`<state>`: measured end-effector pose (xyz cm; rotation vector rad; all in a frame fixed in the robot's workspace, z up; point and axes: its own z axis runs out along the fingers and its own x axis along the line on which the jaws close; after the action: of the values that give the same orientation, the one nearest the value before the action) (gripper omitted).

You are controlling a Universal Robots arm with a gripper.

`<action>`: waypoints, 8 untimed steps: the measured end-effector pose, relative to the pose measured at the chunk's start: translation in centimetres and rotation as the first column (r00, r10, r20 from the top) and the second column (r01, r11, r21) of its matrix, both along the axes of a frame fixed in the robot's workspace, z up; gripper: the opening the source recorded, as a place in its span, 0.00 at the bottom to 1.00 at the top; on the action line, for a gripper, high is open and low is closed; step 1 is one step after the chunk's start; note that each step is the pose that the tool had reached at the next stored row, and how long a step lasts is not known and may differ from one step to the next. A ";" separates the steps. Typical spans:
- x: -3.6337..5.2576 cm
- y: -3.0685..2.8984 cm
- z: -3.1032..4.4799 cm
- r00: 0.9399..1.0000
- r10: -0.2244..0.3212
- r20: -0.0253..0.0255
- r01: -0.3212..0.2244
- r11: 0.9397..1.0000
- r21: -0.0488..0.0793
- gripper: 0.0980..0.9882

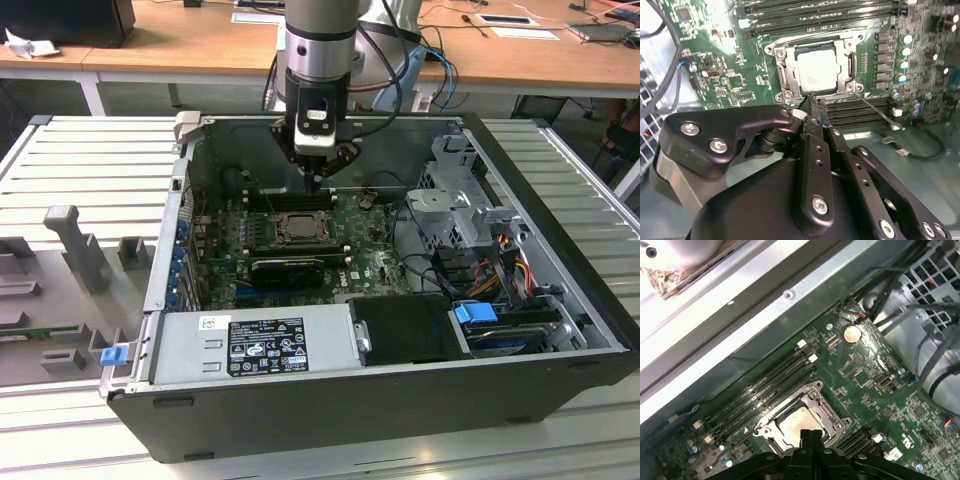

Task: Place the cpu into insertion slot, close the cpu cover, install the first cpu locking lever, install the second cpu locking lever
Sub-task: 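Install the first cpu locking lever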

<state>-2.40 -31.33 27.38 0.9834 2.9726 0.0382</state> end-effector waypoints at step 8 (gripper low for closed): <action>0.00 0.00 -0.06 0.982 0.190 0.000 -0.190 0.982 0.000 0.01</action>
<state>-2.40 -31.33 27.32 0.6954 3.0553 0.0396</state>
